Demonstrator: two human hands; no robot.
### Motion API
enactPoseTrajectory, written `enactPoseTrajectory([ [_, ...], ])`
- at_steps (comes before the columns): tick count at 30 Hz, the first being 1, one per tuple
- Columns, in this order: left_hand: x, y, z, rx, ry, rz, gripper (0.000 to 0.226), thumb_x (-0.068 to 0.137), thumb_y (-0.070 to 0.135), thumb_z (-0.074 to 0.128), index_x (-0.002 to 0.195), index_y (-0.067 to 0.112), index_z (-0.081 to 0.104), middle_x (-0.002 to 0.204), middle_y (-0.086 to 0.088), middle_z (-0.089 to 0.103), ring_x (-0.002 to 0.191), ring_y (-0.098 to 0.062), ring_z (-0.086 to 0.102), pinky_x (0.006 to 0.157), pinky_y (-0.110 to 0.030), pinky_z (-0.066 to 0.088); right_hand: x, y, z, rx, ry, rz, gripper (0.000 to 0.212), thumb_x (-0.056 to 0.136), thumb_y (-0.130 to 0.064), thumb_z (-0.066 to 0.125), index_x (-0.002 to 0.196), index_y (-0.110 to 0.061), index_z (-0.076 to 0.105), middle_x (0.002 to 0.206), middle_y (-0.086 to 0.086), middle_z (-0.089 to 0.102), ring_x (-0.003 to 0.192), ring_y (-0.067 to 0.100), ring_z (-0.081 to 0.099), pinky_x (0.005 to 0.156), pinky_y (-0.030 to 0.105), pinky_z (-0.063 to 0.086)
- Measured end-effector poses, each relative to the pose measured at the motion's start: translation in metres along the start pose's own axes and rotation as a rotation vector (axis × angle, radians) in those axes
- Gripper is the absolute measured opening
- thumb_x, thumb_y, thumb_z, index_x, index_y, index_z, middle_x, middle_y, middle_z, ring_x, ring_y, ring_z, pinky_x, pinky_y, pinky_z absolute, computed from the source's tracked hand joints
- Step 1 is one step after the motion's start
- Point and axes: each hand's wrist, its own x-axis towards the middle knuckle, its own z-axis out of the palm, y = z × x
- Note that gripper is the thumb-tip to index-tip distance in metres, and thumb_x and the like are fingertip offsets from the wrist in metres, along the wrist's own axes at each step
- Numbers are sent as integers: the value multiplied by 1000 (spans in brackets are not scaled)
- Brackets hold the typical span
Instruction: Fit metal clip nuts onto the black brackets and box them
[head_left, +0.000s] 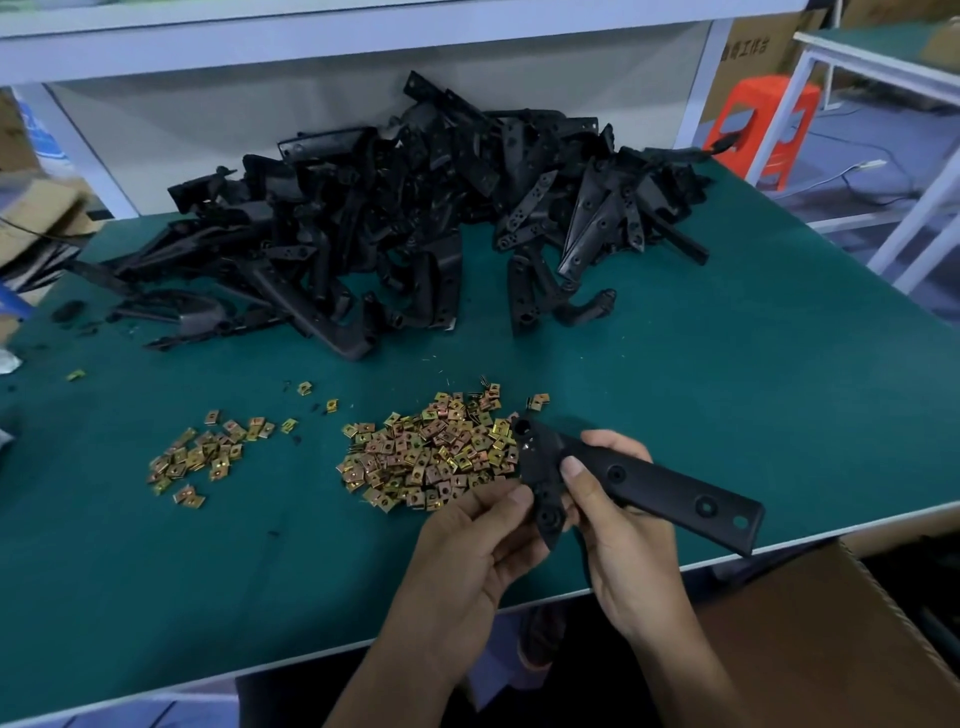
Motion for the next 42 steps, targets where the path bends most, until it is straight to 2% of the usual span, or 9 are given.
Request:
enactPoseTrajectory([
  [5, 2, 11, -10, 87, -69, -62, 31, 73, 11, 74, 102, 5, 62, 98, -23, 74, 77, -22, 73, 56, -25, 58, 1, 6, -4, -69, -55, -19, 25, 89, -30, 77, 111, -27, 65, 93, 4, 73, 78, 15, 68, 63, 23, 55],
  [11, 9, 20, -6, 224, -124, -54, 31, 74, 15, 74, 102, 5, 67, 89, -14, 77, 72, -19, 75, 56, -25, 58, 1, 6, -3, -141, -31, -62, 23, 91, -28, 74, 110, -24, 62, 80, 4, 67, 62, 17, 63, 55, 26, 54],
  [16, 16, 17, -8, 299, -87, 11, 6, 94, 11, 64, 94, 8, 70, 90, -15, 77, 81, -20, 75, 66, -27, 59, -5, 2, 4, -231, 70, -138, 20, 95, -15, 68, 110, -26, 59, 81, 5, 64, 56, 19, 60, 54, 29, 52],
  [22, 20, 9, -10, 628, 54, 151, 33, 75, 39, 86, 99, 19, 77, 91, 2, 78, 88, -11, 74, 74, -24, 58, -17, 4, 11, -301, 253, -179, 24, 90, -31, 70, 107, -46, 62, 94, -9, 70, 61, 14, 64, 56, 23, 53],
  [29, 26, 9, -8, 983, 46, 345, 38, 69, 64, 67, 88, 32, 74, 80, 15, 73, 74, 2, 67, 64, -15, 47, -19, 6, 13, -383, 309, -226, 31, 86, -41, 70, 108, -58, 59, 108, -29, 68, 92, -4, 68, 69, 12, 52],
  [32, 29, 11, -7, 1030, -8, 377, 32, 73, 65, 64, 85, 37, 72, 75, 15, 71, 68, 2, 62, 63, -16, 45, -19, 5, 11, -358, 321, -176, 28, 88, -40, 68, 110, -54, 58, 100, -18, 71, 74, 11, 70, 61, 25, 55],
  [35, 39, 25, -8, 1204, -46, 517, 34, 89, 64, 52, 85, 35, 71, 68, 16, 65, 62, 5, 55, 59, -11, 40, -18, 3, 10, -301, 329, -175, 25, 95, -31, 64, 114, -46, 56, 85, 1, 69, 60, 21, 64, 53, 24, 51],
  [39, 76, 46, -4, 1594, 203, 830, 22, 102, 31, 55, 110, 21, 73, 100, 5, 68, 97, -11, 58, 85, -22, 39, -17, 3, 11, -272, 327, -149, 23, 97, -29, 62, 113, -45, 56, 84, 6, 69, 61, 23, 64, 53, 25, 51],
  [42, 100, 48, 1, 1769, 213, 696, 22, 99, 38, 59, 112, 23, 69, 102, 4, 58, 107, -21, 50, 92, -32, 40, -16, 3, 11, -257, 326, -142, 24, 94, -31, 63, 111, -48, 58, 86, 3, 69, 63, 19, 65, 52, 27, 53],
])
